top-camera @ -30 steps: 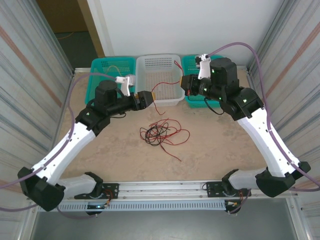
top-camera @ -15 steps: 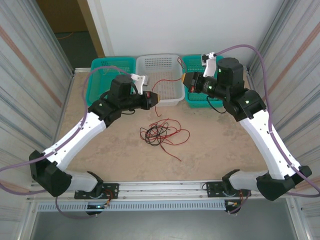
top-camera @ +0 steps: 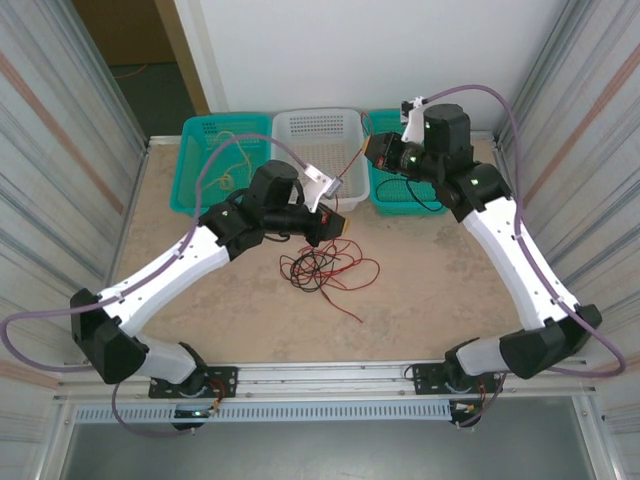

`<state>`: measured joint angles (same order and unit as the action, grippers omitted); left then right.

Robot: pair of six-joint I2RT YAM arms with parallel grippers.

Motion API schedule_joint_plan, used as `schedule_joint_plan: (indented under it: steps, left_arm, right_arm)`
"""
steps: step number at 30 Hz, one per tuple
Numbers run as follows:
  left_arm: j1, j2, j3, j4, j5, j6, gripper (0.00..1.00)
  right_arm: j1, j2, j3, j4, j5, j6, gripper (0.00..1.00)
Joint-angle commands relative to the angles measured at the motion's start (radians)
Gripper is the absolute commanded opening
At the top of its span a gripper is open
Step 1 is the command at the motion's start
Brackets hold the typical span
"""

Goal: Untangle the cables

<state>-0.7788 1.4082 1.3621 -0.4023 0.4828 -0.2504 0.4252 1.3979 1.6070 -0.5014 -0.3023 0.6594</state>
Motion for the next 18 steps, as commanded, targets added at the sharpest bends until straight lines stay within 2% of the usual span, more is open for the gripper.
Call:
schedule_joint_plan:
  steps: [1,2,4,7,9,10,18]
  left_arm:
    - [0.007,0.005,0.051,-0.018,0.096,0.055,0.00]
    - [0.021,0.006,0.054,-0.015,0.085,0.048,0.00]
    - [0.068,0.006,0.064,-0.009,0.064,0.016,0.00]
    - [0.163,0.005,0.084,0.025,0.025,-0.063,0.00]
    - [0.220,0.014,0.116,0.053,0.025,-0.110,0.00]
    - [0.243,0.027,0.144,0.056,0.027,-0.124,0.00]
    - [0.293,0.223,0.435,-0.054,-0.088,-0.074,0.00]
  right_arm:
    - [-0.003,0.026,0.053,0.005,-0.042,0.027,0.00]
    - [-0.003,0.034,0.057,-0.003,-0.042,0.026,0.00]
    - [-0.007,0.041,0.065,-0.026,-0.031,0.021,0.10]
    - [-0.032,0.034,0.070,-0.076,-0.014,0.004,0.35]
    - [-0.058,0.018,0.063,-0.108,-0.010,-0.008,0.58]
    - [-0.070,0.005,0.058,-0.126,-0.008,-0.018,0.61]
    - [-0.089,-0.141,-0.104,-0.242,0.035,-0.089,0.61]
